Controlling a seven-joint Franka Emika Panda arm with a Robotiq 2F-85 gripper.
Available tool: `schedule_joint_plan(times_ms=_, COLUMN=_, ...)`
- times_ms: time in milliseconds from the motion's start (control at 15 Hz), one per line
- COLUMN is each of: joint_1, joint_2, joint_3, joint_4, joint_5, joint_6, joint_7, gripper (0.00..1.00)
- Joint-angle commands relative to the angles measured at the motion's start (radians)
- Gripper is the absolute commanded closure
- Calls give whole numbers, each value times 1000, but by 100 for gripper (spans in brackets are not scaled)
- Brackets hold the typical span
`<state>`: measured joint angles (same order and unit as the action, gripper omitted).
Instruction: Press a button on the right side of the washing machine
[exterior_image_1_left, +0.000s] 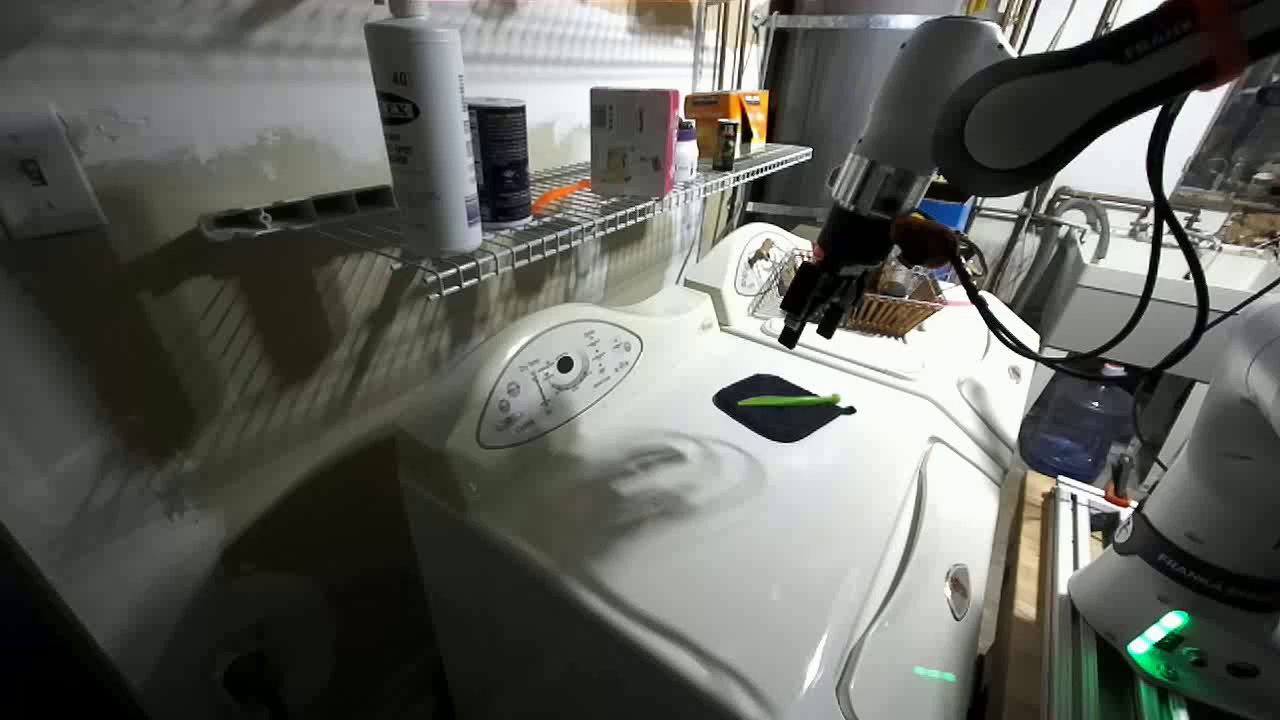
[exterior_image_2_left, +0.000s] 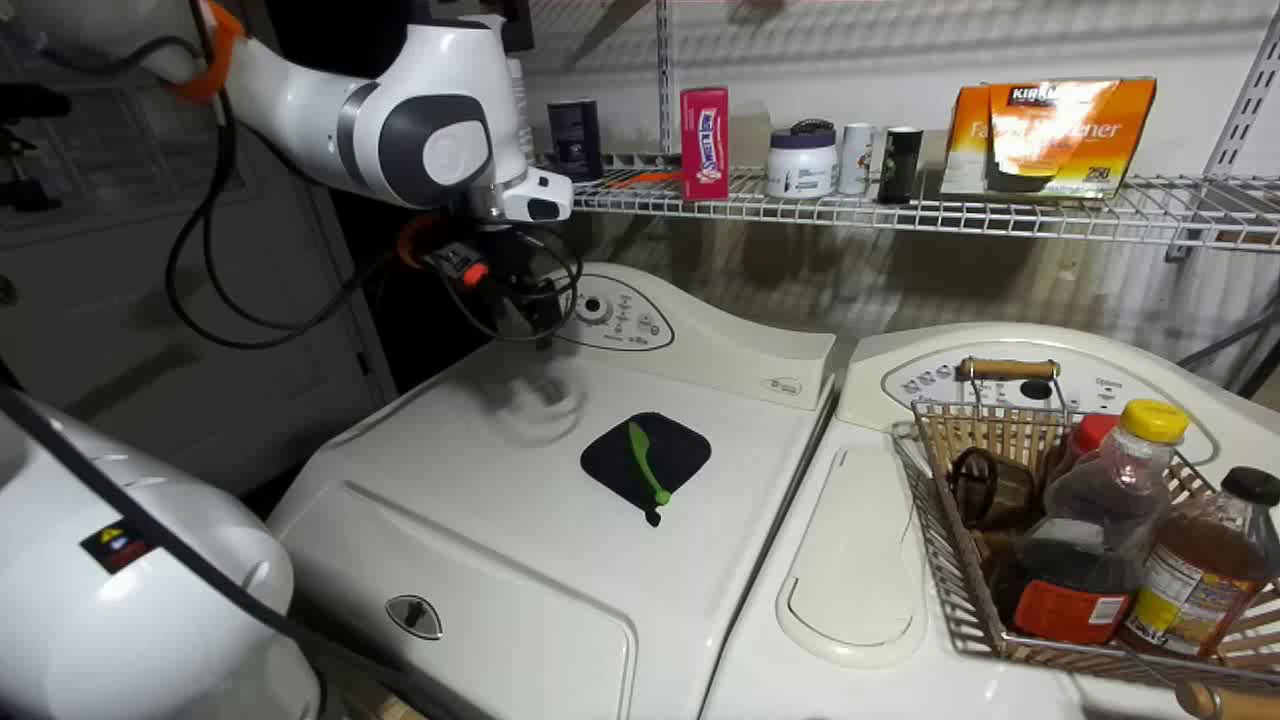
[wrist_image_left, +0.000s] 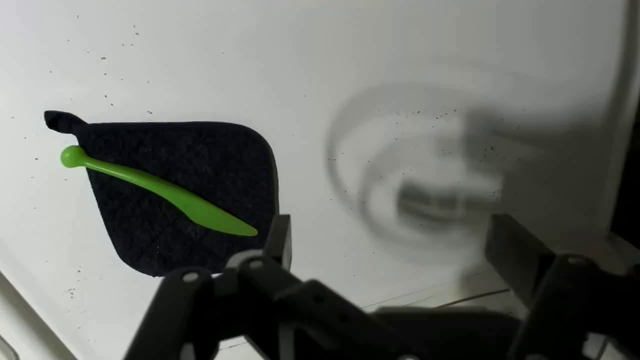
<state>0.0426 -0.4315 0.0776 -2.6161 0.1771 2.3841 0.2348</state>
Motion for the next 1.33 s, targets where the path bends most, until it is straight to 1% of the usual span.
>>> schedule_joint_plan(times_ms=0, joint_1=-1, joint_2=0, joint_3=0, joint_4=1, joint_5=0, joint_6=-3, joint_7=0, gripper=0)
schedule_joint_plan(times_ms=600, joint_1=-1, joint_2=0, joint_3=0, joint_4=1, joint_5=0, joint_6=-3, joint_7=0, gripper=0)
schedule_joint_plan(times_ms=667, joint_1=-5, joint_2=15, joint_3=4, joint_4=12, joint_5=-8, joint_6=8, joint_7=6, gripper=0)
schedule_joint_plan(times_ms=800, joint_1=6, joint_2=54, joint_3=-4, joint_4=45, joint_5=1, joint_6=12, joint_7=-23, gripper=0)
schedule_joint_plan(times_ms=1067, joint_1=33, joint_2=146, joint_3=-31, joint_4=112, joint_5=33, joint_6=46, joint_7=-137, gripper=0)
schedule_joint_plan(times_ms=1200, joint_1=30, joint_2=199, joint_3=-38, joint_4=141, joint_5=27, joint_6=100, joint_7=-167, gripper=0)
schedule_joint_plan(times_ms=1267, joint_1=37, joint_2=224, joint_3=-48, joint_4=157, joint_5=47, joint_6=117, joint_7=-199, gripper=0)
